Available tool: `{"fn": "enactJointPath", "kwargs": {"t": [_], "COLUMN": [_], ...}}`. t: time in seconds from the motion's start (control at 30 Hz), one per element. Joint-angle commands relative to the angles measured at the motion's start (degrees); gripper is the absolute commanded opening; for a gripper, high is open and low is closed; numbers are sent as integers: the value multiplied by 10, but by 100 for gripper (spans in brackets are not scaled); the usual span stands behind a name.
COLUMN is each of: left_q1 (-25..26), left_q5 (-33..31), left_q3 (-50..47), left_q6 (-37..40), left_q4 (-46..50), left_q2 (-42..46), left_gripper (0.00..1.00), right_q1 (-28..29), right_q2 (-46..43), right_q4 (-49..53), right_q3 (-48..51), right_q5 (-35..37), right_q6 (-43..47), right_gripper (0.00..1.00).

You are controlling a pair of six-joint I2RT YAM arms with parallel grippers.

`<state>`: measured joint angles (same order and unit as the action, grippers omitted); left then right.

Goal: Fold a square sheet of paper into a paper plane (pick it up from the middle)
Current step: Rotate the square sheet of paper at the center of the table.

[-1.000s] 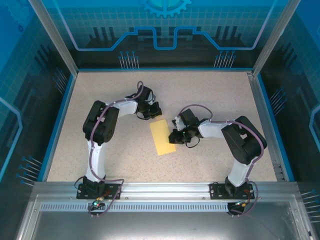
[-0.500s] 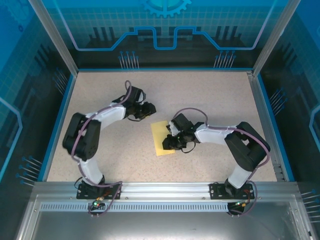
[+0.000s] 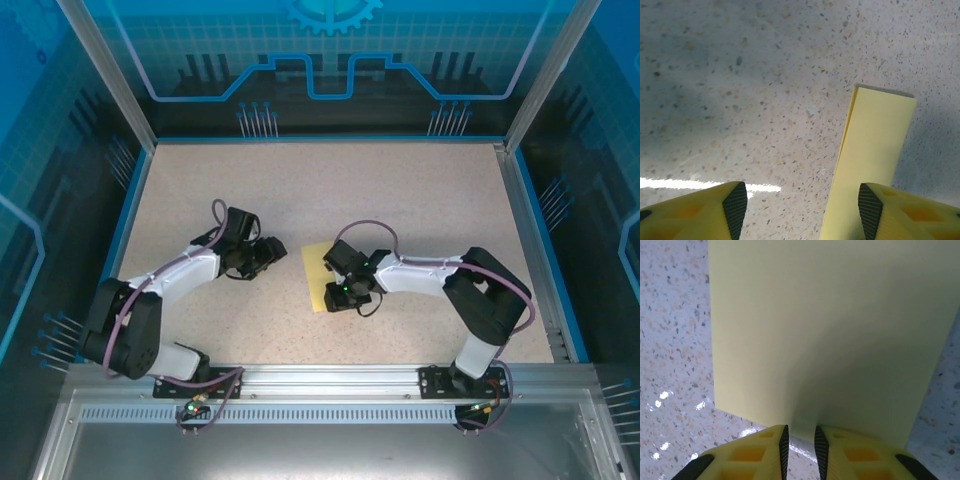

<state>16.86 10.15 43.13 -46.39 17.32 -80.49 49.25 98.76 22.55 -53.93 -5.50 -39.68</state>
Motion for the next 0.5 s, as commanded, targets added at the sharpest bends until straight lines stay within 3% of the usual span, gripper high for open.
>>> {"fn": "enactJointPath", "kwargs": {"t": [0.0,0.23,0.47], "left_q1": [-3,-4,-4], "left_q5": [-14,-12,-8], "left_q3": [-13,-24,-36], "left_q6": [-14,-16,-28], "left_q4": [20,23,27], "left_q2": [16,20,33], "left_gripper": [65,66,69], "right_q1": [9,9,9], "right_q2": [18,-4,50], "right_q4": [12,-20,-30], "right_q3": [-16,-14,-48], "right_q5": [25,-18,-33], "right_q6": [-8,-22,-35], "right_gripper": [25,26,26]}}
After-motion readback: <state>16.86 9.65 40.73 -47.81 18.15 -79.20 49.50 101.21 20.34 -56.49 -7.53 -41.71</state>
